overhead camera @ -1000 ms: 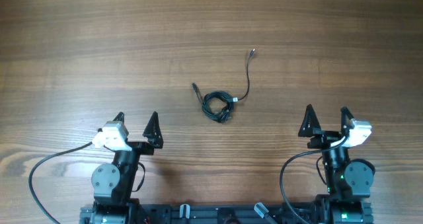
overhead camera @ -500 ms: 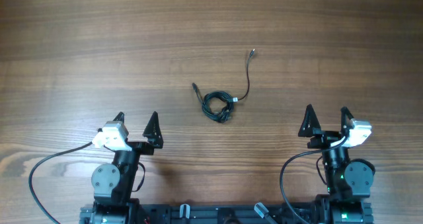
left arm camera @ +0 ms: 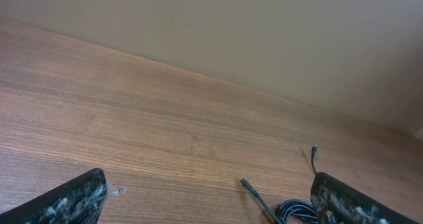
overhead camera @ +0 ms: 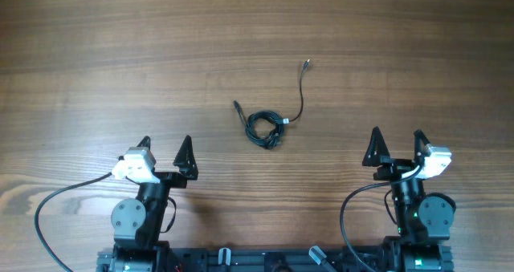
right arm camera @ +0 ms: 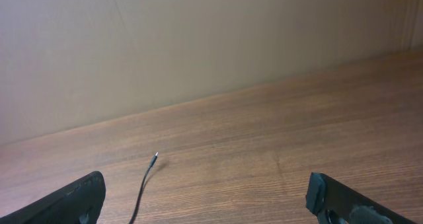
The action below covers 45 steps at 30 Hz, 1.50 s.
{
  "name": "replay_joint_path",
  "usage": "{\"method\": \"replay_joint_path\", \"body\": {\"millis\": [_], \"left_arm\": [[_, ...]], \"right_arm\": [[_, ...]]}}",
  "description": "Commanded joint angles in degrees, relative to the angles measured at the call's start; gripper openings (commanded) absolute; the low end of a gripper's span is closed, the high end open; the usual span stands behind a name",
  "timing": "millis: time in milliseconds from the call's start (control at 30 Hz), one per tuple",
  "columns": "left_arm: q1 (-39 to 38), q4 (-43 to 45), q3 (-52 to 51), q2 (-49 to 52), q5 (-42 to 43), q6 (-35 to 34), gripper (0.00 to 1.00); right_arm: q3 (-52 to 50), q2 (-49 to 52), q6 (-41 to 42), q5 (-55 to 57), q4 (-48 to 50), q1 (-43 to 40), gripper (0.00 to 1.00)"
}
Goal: Untangle cables
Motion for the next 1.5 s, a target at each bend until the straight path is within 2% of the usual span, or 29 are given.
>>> {"method": "replay_joint_path", "body": {"millis": [0, 200, 333, 433, 567, 667, 767, 867, 1467], "left_arm": [[-0.2, -0.1, -0.4, 0.2, -0.4, 1.4, 1.0], [-0.2, -0.1, -0.4, 0.2, -0.3, 1.3, 1.0], [-0.2, 2.7, 0.3, 0.2, 6.3, 0.1, 1.0], [-0.2, -0.9, 3.9, 1.5, 7.6, -2.3, 1.0], [-0.2, -7.3, 13.1, 7.8, 10.2, -2.3, 1.0], [-0.2, -11.6, 20.5, 17.2, 11.0, -2.3, 1.0], [-0.2, -10.8, 21.2, 26.0, 17.3, -2.3, 1.0], [-0.2, -10.9, 21.2, 29.9, 19.9, -2.3, 1.0], [-0.2, -10.9, 21.2, 30.3, 19.8, -2.3, 1.0]], "right_arm": [[-0.1, 0.3, -1.0, 1.0, 0.2, 0.2, 1.0], [-0.1, 0.3, -1.0, 1.0, 0.2, 0.2, 1.0], [-0.1, 0.3, -1.0, 0.9, 0.2, 0.2, 1.0], [-0.1, 0.3, -1.0, 1.0, 0.2, 0.2, 1.0], [-0.1, 0.3, -1.0, 0.9, 0.2, 0.2, 0.99], [-0.1, 0.3, -1.0, 1.0, 0.2, 0.2, 1.0], [-0.1, 0.3, -1.0, 1.0, 0.2, 0.2, 1.0], [-0.1, 0.3, -1.0, 1.0, 0.2, 0.2, 1.0], [-0.1, 0.3, -1.0, 1.0, 0.2, 0.2, 1.0]]}}
